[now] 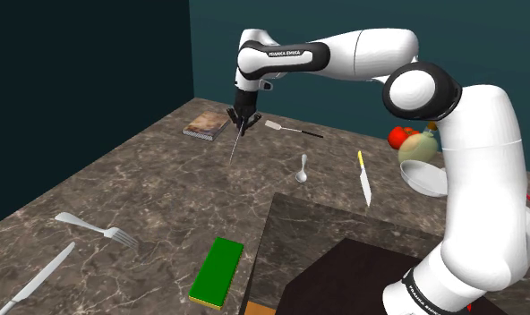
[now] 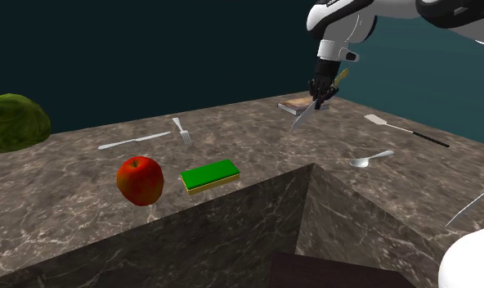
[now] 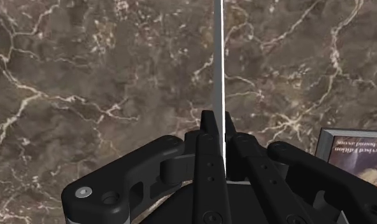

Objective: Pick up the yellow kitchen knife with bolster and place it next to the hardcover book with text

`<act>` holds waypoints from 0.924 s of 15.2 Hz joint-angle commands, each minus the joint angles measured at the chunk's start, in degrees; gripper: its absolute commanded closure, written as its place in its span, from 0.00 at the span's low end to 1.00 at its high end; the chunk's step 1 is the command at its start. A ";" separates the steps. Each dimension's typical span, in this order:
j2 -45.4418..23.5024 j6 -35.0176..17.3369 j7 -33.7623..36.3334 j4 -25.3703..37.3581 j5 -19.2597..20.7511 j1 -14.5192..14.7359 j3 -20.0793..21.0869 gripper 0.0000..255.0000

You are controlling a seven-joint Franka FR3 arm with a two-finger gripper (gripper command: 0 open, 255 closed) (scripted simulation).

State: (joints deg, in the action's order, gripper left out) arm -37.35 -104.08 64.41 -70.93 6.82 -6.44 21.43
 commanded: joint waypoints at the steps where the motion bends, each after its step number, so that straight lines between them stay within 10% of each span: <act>1: -0.25 -1.48 -0.04 -1.50 0.02 -0.06 0.00 1.00; 14: -1.99 -6.98 -0.06 -5.36 0.57 -0.21 -0.40 1.00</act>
State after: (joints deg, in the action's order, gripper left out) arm -39.32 -111.05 64.36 -76.30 7.38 -6.66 21.03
